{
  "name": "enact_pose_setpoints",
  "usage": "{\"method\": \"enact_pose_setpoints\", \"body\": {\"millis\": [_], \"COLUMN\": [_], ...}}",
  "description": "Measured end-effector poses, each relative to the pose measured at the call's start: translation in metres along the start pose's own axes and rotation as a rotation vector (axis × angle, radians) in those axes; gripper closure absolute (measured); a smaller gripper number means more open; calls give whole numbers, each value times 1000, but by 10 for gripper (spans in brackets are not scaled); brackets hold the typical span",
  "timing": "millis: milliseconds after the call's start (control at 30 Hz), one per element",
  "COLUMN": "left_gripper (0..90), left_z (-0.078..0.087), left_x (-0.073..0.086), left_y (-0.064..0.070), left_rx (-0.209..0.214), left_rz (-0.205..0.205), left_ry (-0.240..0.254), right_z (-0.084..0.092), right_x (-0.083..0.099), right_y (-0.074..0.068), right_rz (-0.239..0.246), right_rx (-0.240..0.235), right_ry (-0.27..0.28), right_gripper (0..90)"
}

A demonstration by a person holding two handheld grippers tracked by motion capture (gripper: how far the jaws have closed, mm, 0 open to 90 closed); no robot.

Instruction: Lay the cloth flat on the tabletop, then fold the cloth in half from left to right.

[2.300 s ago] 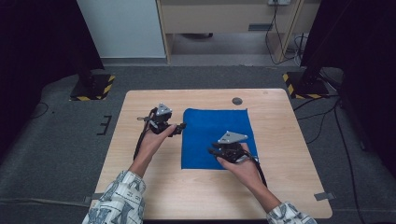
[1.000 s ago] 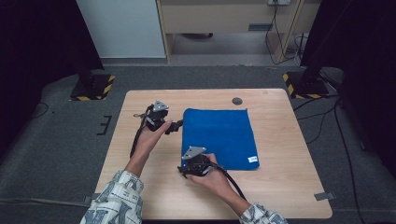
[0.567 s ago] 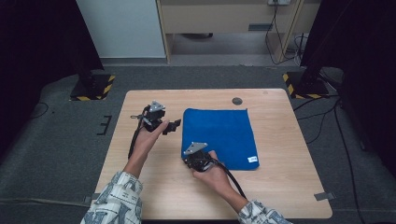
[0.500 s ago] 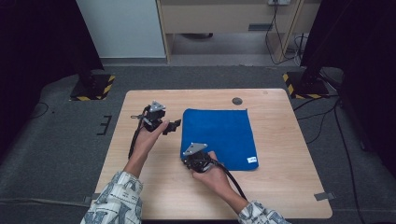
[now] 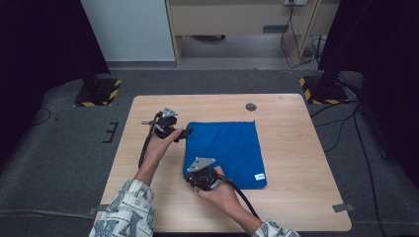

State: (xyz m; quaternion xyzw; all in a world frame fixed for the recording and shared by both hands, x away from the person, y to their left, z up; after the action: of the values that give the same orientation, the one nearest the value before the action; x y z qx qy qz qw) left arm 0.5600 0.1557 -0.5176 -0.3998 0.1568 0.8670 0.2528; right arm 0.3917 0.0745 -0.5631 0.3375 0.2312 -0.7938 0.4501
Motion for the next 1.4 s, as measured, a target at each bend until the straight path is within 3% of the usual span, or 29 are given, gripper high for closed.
{"method": "enact_pose_setpoints", "body": {"millis": [300, 567, 733, 1167, 1400], "left_gripper": [218, 279, 309, 441, 530], "left_z": [-10, -7, -6, -11, -15], "left_x": [4, 8, 11, 15, 19], "left_y": [-2, -13, -20, -23, -33], "left_rx": [3, 4, -11, -9, -28], "left_rz": [-37, -19, -8, -11, -4], "left_ry": [-25, -34, -44, -57, -62], "right_z": [-5, -12, -12, -17, -18], "right_x": [3, 1, 2, 5, 7], "right_y": [-17, -26, -30, -36, -44], "right_rz": [5, 2, 15, 9, 18], "right_rx": [-39, -65, -56, -57, -76], "right_ry": [-8, -11, -14, -17, -18], "right_gripper": [866, 864, 856, 861, 861]}}
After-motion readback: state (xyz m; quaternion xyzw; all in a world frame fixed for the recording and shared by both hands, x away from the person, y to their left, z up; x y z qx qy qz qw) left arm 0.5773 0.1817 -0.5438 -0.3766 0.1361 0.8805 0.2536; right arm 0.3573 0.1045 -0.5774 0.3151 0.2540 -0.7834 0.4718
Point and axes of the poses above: each handheld gripper's, and its own axes: z roughly backward along the jaws, x roughly out of its underside, y roughly to its right, the point moved 8 cm from there along -z, roughly forward along the jaws, and after that the axes turned 3 degrees about -y, right-handed, at the moved point
